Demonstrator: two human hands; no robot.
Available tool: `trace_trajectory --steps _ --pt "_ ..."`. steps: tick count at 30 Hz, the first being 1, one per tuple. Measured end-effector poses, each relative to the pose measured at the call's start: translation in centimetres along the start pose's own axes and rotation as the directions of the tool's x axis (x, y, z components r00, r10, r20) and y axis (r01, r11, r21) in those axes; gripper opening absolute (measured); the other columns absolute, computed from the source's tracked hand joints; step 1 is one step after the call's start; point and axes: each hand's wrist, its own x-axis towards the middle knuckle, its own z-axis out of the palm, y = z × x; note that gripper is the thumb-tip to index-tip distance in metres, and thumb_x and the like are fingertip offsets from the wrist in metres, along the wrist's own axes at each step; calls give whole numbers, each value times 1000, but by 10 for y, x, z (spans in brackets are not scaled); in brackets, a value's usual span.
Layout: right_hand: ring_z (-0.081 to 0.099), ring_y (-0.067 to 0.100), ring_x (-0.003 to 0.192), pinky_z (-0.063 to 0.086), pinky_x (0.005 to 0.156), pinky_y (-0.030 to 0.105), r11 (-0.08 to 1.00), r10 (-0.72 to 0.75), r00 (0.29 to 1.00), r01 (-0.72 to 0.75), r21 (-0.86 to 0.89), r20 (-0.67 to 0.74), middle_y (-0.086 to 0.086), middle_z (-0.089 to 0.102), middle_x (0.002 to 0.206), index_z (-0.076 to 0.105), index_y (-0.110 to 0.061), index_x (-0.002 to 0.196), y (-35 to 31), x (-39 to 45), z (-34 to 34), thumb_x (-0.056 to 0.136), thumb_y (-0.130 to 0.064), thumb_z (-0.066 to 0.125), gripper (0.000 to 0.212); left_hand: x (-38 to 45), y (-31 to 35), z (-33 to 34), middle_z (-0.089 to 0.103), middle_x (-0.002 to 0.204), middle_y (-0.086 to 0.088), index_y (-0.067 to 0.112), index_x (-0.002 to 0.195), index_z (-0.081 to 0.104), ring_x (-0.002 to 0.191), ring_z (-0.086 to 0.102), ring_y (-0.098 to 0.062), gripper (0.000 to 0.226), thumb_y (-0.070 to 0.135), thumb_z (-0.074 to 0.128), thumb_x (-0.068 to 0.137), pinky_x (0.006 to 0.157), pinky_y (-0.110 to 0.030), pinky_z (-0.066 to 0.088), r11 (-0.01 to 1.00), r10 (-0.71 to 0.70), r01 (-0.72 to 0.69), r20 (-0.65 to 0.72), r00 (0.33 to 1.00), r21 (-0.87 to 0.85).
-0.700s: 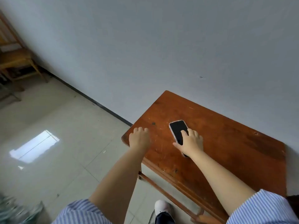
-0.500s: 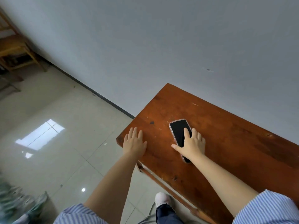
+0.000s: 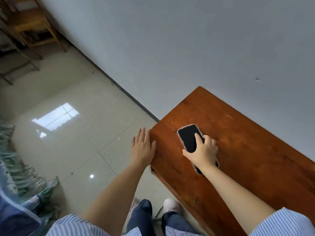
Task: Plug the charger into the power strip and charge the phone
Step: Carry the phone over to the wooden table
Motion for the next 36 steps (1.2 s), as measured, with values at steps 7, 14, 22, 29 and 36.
trace_trajectory --steps 7,14,22,29,36 --pt "39 33 115 38 94 42 966 -258 966 257 33 18 18 45 127 37 -15 129 -166 59 6 71 -50 63 73 58 -102 -118 15 155 -12 6 142 17 143 7 -23 54 24 37 95 117 -35 10 986 -157 133 -318 935 -97" --pt "37 33 113 35 92 42 890 -438 899 436 133 -19 17 45 122 40 -13 125 -386 100 19 67 -42 67 70 101 -252 -248 27 148 -19 -1 131 32 141 14 -30 45 7 41 87 115 -38 21 963 -235 267 -410 881 23" --pt "40 33 112 36 95 43 780 -597 795 606 154 -104 17 47 121 42 -13 124 -577 141 34 64 -43 70 72 131 -403 -338 42 134 -14 0 115 43 134 25 -31 33 7 44 82 106 -38 30 900 -345 426 -440 829 97" --pt "42 33 108 38 90 41 724 -668 735 678 130 -114 16 50 116 44 -14 123 -732 220 56 63 -43 70 72 211 -525 -419 37 142 -11 3 126 37 141 16 -25 41 10 44 86 110 -35 24 862 -399 501 -515 759 70" --pt "40 33 109 35 93 40 657 -737 671 740 145 -86 15 49 118 42 -15 125 -904 327 67 65 -43 68 72 331 -632 -529 29 149 -11 5 133 33 142 14 -24 46 7 41 87 114 -37 20 813 -469 581 -557 685 30"
